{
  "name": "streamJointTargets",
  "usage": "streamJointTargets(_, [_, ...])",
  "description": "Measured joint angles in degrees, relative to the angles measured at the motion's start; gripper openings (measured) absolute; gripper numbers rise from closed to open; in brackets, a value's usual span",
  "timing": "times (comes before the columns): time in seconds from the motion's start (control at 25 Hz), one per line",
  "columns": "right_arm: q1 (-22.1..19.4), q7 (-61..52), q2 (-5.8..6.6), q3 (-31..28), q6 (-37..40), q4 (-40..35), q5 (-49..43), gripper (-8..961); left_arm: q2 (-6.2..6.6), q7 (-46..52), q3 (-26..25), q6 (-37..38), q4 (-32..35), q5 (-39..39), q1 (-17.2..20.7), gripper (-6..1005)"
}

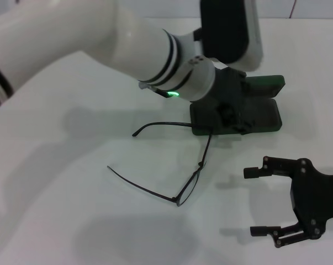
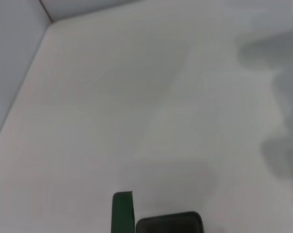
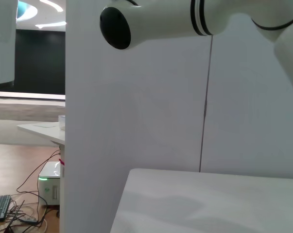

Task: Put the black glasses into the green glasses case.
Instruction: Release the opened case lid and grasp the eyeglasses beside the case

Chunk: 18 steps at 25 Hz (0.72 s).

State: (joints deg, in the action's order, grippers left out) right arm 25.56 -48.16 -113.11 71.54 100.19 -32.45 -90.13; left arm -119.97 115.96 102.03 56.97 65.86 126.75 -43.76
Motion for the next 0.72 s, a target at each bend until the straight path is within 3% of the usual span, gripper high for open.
streamJointTargets(0.16, [0.1,0.0,0.0,0.0,0.1,-0.3,0.1,862,0.0,-3.3,-3.9,0.8,4.0,-5.5,4.6,759])
streamJointTargets(0.32, [0.5,-0.1,-0.03,0.0,0.1,-0.8,-0.1,861,-0.02,-14.1,-10.7,-0.1,4.7,-20.7,11.3,759])
streamJointTargets(0.52, [1.2,-0.7,0.21,0.1,0.1,-1.0,-0.2,860,0.04,-29.5,-18.8,0.5,-5.4,-41.7,15.7,759])
streamJointTargets(0.72, [2.5,-0.9,0.26,0.0,-1.1,-1.0,-0.2,859,0.1,-41.3,-25.0,4.6,-16.8,-55.6,17.8,759])
